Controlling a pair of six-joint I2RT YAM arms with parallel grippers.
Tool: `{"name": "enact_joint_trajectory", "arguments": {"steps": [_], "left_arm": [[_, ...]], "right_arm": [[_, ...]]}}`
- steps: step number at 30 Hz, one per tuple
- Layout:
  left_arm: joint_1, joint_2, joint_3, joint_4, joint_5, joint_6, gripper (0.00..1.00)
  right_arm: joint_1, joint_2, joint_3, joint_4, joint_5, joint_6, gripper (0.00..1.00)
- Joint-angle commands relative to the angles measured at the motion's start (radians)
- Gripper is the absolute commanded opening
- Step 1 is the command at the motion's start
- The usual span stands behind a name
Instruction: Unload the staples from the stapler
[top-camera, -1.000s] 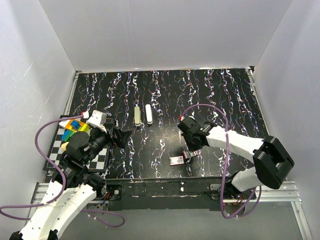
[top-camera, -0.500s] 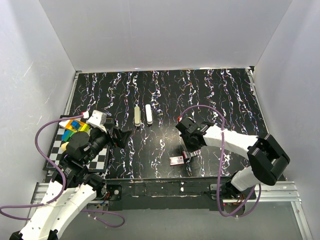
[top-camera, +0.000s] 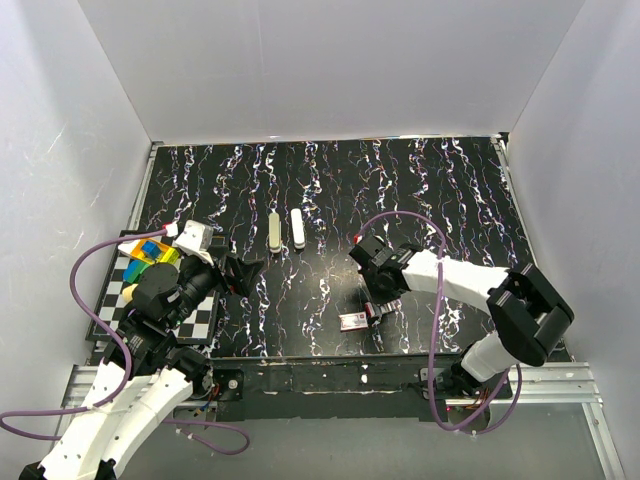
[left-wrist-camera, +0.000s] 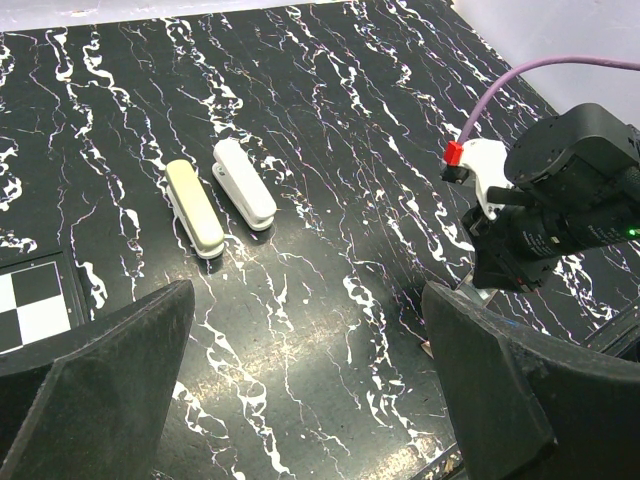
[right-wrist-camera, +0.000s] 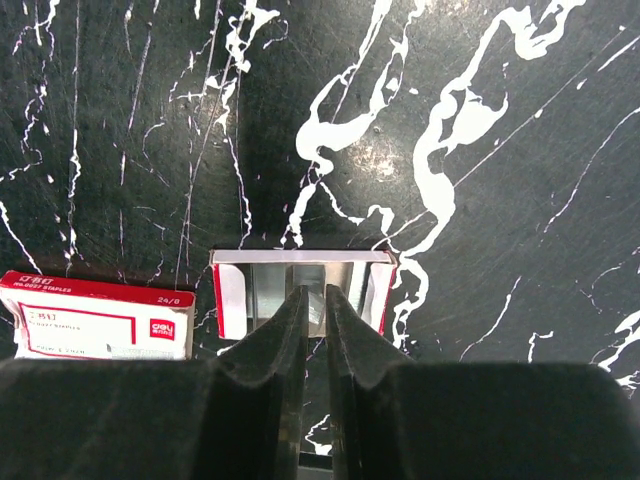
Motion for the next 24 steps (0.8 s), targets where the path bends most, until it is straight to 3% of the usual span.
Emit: {"name": "enact_joint_trajectory", "arguments": {"steps": [1,24], "left_arm": [[0.006,0.007,0.001,-0.007,-0.010,0.004,0.98],[0.006,0.012,-0.001,-0.007,-0.011,0.005,0.98]], "right_arm": [[-0.007,0.018,0.024,0.025,0.004,0.009,0.20],[-0.018,0.038,0.012,0.051,-0.016,0.012,0.20]]}}
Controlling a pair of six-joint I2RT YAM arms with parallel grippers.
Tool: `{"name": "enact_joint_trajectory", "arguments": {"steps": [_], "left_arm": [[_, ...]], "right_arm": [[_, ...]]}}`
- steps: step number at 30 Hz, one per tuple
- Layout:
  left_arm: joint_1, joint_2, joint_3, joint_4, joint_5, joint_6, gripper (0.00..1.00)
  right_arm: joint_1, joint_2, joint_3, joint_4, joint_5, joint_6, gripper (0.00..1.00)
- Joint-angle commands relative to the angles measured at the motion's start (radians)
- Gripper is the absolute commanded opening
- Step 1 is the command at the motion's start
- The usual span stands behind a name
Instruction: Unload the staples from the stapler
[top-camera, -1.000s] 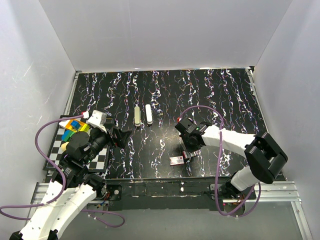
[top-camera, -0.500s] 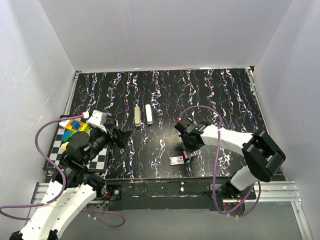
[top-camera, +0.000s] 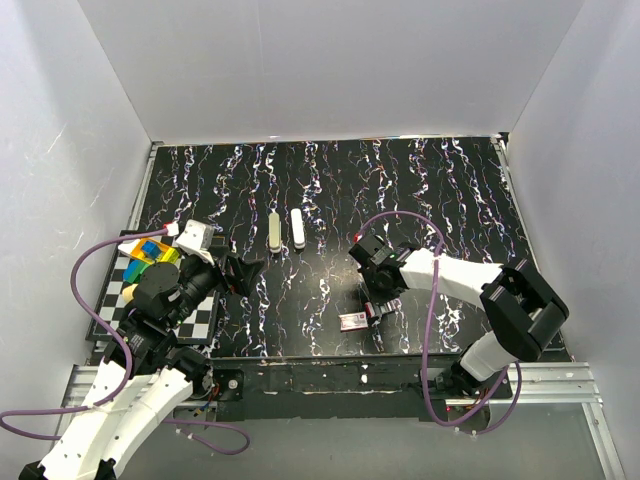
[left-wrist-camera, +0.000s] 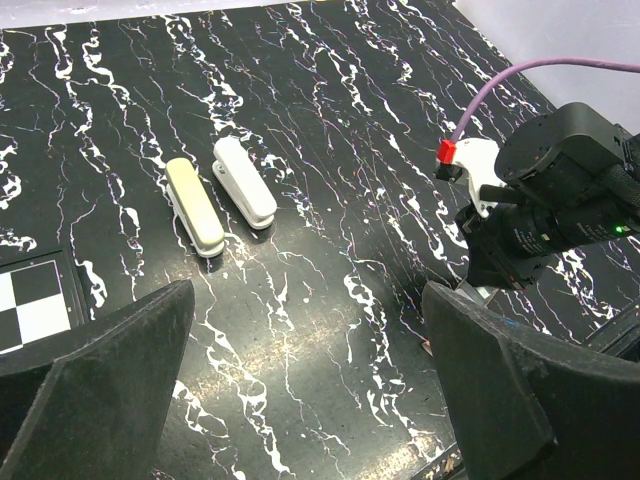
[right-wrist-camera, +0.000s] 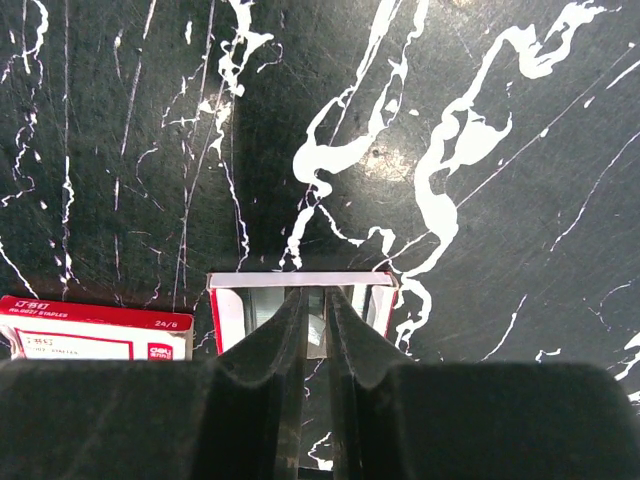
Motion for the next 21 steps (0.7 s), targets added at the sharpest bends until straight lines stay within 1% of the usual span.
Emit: {"name": "enact_joint_trajectory", "arguments": {"steps": [1,21], "left_arm": [[0.006,0.007,0.000,-0.007,-0.011,0.005,0.98],[0.006,0.007,0.001,-0.007,-0.011,0.005,0.98]], "right_arm": [[-0.005,0.005,0.012,0.019,-0.008,0.014,0.20],[-0.013,0.025,-0.008,0.037,-0.013,0.017,0.19]]}}
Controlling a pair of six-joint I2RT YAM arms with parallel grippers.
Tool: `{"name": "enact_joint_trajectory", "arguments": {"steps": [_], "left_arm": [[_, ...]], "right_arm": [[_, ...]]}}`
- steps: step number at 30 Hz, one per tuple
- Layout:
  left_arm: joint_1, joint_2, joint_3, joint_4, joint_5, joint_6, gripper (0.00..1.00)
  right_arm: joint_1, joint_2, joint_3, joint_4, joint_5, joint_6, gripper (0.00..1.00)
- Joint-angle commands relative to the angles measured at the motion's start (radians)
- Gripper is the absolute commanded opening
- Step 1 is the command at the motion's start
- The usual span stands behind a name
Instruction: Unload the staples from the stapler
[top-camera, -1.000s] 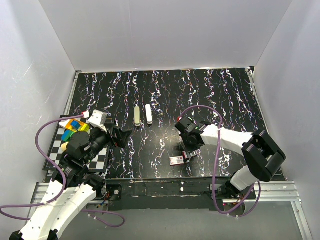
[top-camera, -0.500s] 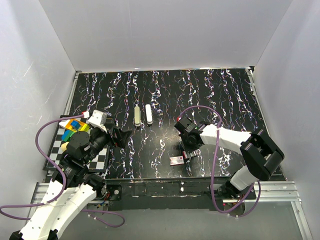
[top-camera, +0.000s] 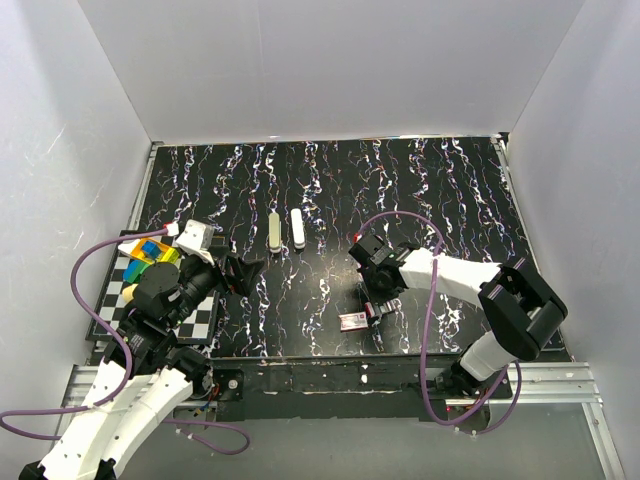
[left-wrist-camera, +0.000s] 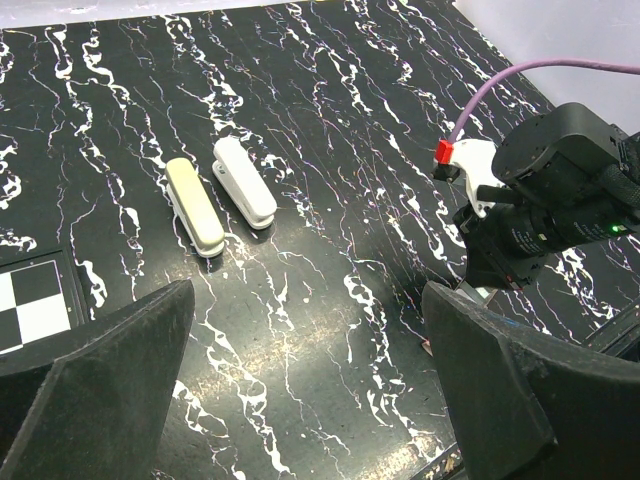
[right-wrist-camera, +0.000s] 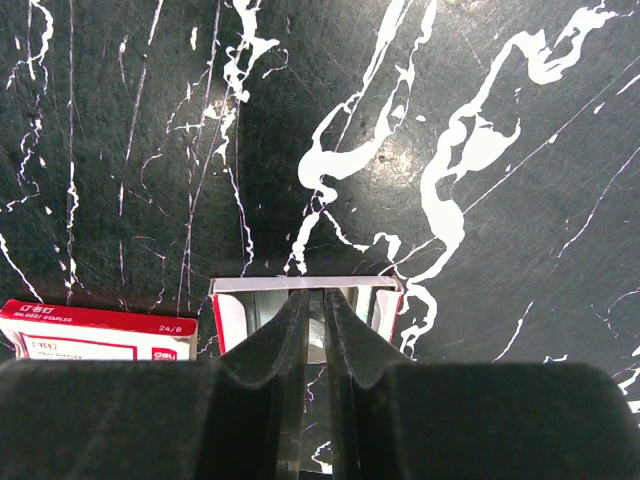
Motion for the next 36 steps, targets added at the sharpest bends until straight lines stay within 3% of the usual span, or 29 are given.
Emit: {"name": "enact_joint_trajectory", "arguments": {"steps": [1,14,36], "left_arm": [[0.006,0.009,0.002,-0.007,-0.011,0.005,0.98],[0.006,0.009,0.002,-0.007,-0.011,0.005,0.98],[0.006,0.011,0.002,-0.007,-0.008,0.005,0.98]], "right_arm": [[-0.007,0.015,-0.009,0.023,-0.004,0.016,0.18],[-0.008,0.010,-0.008,0.027,-0.006,0.014,0.01],[-0.008,-0.025,0.026,0.050,0.060,0.033,0.01]]}}
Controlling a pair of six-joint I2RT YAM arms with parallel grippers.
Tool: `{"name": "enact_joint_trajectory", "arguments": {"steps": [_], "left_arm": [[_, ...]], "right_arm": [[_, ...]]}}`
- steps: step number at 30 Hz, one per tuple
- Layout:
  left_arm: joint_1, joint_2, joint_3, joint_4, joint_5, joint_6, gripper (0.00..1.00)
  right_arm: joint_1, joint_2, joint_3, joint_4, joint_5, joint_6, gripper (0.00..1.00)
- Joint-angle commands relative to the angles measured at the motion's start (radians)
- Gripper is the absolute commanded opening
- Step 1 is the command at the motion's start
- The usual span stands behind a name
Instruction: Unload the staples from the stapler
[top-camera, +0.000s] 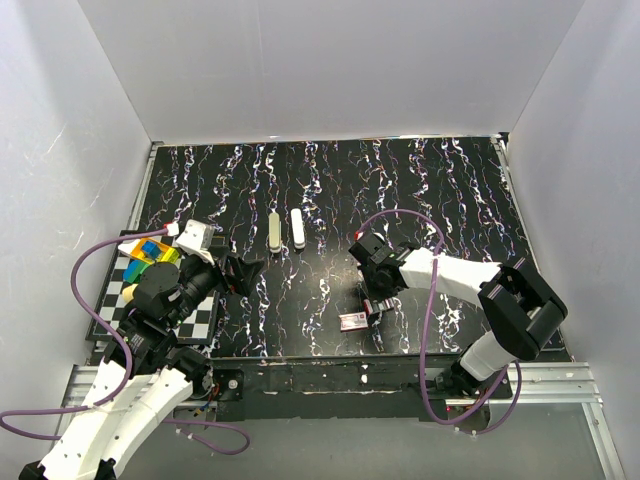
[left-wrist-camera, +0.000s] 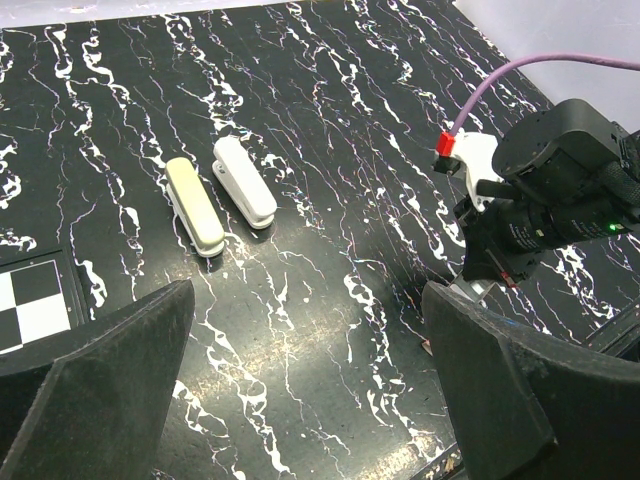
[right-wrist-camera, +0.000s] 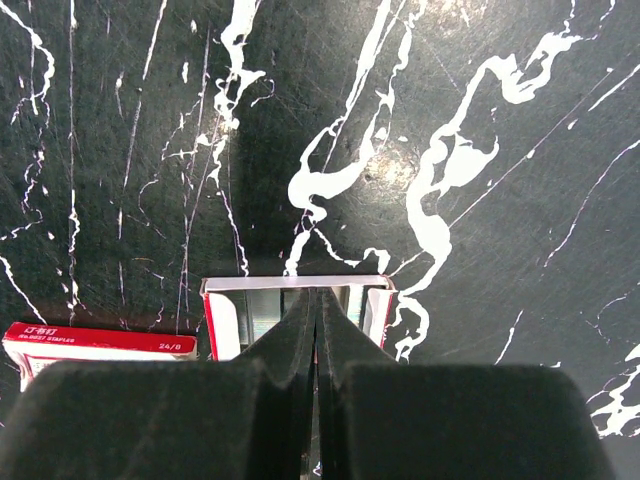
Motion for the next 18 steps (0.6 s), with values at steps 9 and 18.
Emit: {"name": "enact_joint_trajectory", "arguments": {"steps": [9,18], "left_arm": [[0.006,0.013,0.002,-0.005,-0.007,0.005,0.98],[0.006,0.013,0.002,-0.005,-0.007,0.005,0.98]], "right_arm": [[-0.003,-0.059,0.013,0.048,0.045,0.028,0.01],[-0.003,-0.069,0.012,0.046,0.051,0.025,0.01]]}}
